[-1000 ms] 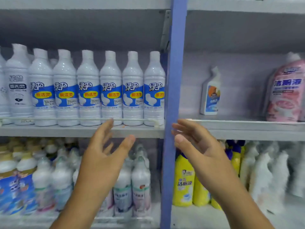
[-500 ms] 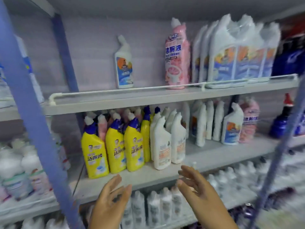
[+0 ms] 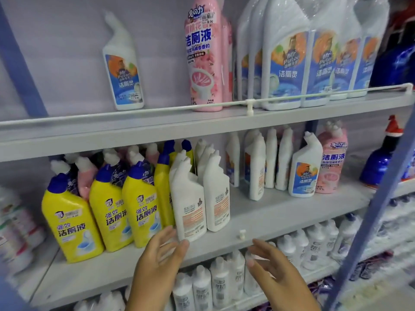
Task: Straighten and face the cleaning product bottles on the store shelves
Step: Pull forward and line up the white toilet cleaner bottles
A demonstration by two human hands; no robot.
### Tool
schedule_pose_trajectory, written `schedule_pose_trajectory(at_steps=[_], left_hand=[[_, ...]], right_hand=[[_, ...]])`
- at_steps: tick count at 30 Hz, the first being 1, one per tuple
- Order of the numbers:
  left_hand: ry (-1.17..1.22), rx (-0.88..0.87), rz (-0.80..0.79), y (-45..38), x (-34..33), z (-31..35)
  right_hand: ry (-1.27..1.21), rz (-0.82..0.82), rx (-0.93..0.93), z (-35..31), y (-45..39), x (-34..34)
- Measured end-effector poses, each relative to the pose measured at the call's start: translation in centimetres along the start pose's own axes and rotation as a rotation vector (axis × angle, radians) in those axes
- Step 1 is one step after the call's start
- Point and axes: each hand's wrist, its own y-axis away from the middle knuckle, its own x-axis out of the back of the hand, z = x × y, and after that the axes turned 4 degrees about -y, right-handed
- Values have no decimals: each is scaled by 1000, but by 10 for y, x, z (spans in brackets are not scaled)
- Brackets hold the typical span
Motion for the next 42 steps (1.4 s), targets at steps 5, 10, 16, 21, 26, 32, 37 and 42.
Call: schedule_pose_trajectory(at_steps=[5,10,16,21,26,32,37,42], left_hand=[[39,-32,112,-56,-27,2],[3,6,131,-101,-48,-10],[-134,26,241,-108,-63,-9],[-131,-1,242,-111,-62,-11],[-128,3,252,-109,-61,-8],[-162,6,177,-110,-52,-16],[-174,15,156,-99,-56,-17],[-182,1,198,-75,-60,-12]], right_hand=[[86,-45,20,-13,-64,-11],[164,-96,72,-27,-126,-25],[167,-189,104,-25,-181,-39],[168,-286,124,-27,-197,-46],[184,-318,90,-20,-210,-38],[183,-429,115,-15,-214,-33],[152,-426,133,-8,-201,-24],[105,-431,162,-7,-185,-9]])
